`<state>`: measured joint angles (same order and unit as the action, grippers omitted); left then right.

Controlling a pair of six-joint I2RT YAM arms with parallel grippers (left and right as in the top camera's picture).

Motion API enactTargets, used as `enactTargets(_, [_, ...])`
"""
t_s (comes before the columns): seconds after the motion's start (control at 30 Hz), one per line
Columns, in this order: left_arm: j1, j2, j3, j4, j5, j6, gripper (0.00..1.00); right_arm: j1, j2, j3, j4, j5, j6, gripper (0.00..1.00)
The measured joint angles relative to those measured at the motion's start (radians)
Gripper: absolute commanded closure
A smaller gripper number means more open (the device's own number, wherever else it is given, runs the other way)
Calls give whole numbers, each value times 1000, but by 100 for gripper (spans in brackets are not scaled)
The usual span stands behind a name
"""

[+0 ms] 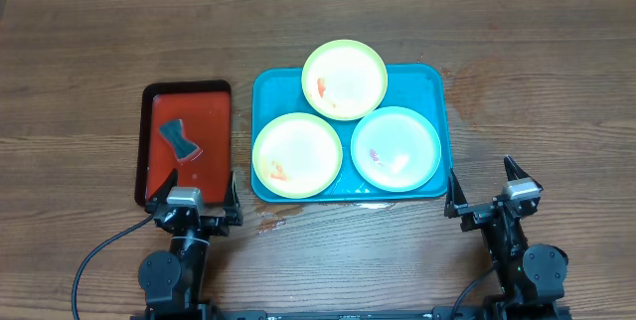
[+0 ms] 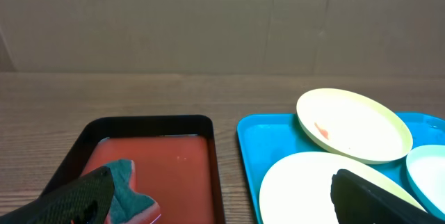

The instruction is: Clean dirty plates on tray and stack at the side

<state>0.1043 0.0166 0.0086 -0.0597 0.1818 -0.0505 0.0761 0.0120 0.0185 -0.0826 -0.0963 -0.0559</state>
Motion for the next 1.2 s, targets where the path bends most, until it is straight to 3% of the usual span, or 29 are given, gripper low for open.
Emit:
enactTargets(1.03, [0,0,0,0,0,0,1,0,0,0,0,0,0,0])
enactTargets(1.2, [0,0,0,24,103,-99,1,0,0,0,0,0,0,0])
